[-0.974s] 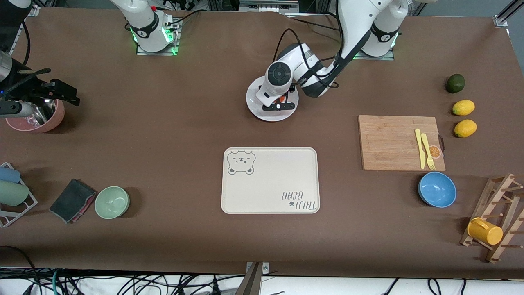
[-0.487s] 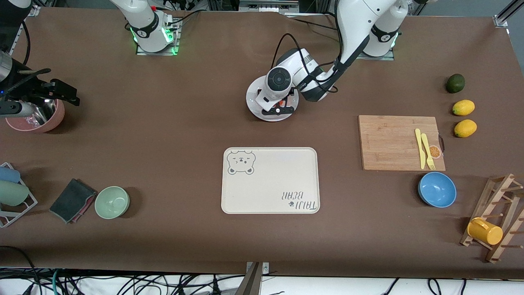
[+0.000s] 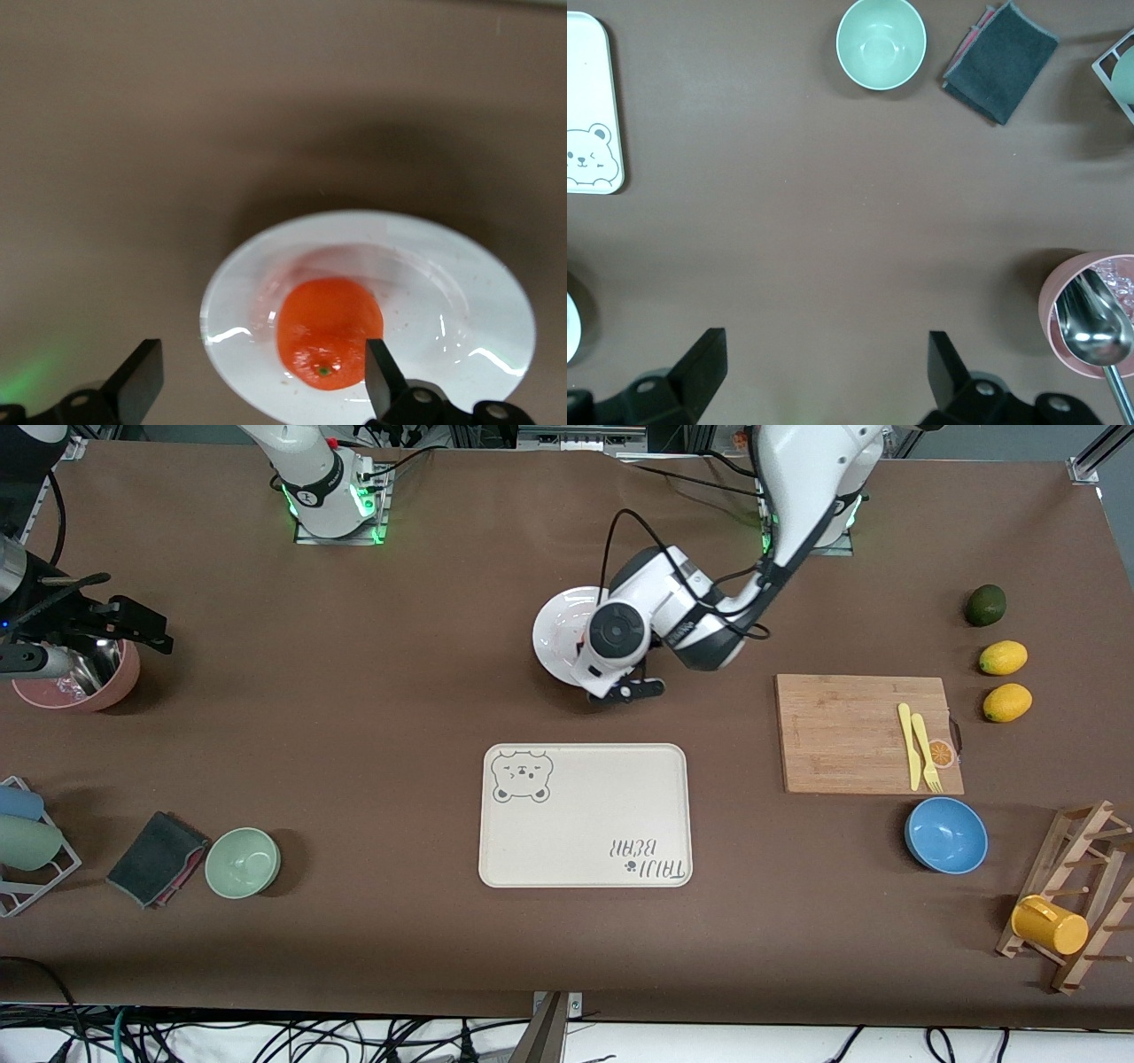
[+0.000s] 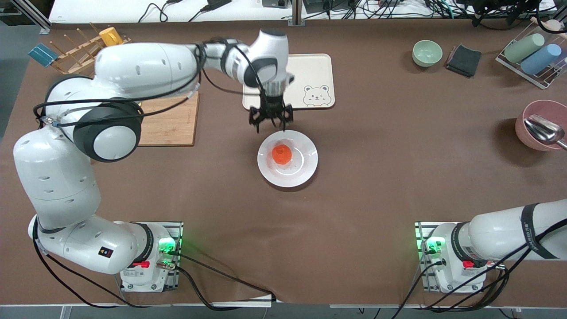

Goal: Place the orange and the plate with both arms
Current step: 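Lower the orange onto the white plate and open the left gripper, then withdraw the left gripper while the right gripper reaches toward the plate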

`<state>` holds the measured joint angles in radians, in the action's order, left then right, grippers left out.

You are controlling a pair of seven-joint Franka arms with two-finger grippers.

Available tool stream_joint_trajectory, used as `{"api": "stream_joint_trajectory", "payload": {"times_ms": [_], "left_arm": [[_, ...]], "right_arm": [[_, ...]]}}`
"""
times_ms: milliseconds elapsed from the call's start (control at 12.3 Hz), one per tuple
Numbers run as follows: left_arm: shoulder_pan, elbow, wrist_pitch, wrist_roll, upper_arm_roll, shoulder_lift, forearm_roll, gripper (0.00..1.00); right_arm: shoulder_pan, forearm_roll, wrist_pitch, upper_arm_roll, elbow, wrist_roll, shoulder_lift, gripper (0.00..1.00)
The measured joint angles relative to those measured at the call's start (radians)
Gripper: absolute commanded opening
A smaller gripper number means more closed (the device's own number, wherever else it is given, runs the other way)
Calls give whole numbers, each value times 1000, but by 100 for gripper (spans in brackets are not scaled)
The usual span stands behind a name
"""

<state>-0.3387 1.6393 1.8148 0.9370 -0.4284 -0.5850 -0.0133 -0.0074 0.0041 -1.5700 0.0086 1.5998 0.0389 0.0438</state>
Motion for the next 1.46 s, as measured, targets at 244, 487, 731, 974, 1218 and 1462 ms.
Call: {"api": "stream_joint_trajectory", "payload": {"times_ms": [244, 487, 731, 974, 1218, 1462], "left_arm": [[113, -115, -121, -24, 14, 14, 8, 100], [258, -200, -220, -116, 18, 16, 12, 100], [421, -232, -268, -284, 20, 19, 21, 100], [554, -235, -280, -443, 20, 26, 102, 100], [671, -237, -282, -620, 19, 33, 134, 100], [729, -240, -287, -725, 18, 82, 134, 100]], "right_arm": [[0, 0, 26, 8, 3, 1, 2, 100], [1, 39, 114, 31, 21, -3, 28, 100], [16, 224, 149, 37, 75, -3, 91, 100], [37, 490, 33, 54, 215, -3, 136, 100], [71, 673, -91, 134, 321, -1, 160, 100], [92, 799, -178, 204, 356, 140, 249, 100]]}}
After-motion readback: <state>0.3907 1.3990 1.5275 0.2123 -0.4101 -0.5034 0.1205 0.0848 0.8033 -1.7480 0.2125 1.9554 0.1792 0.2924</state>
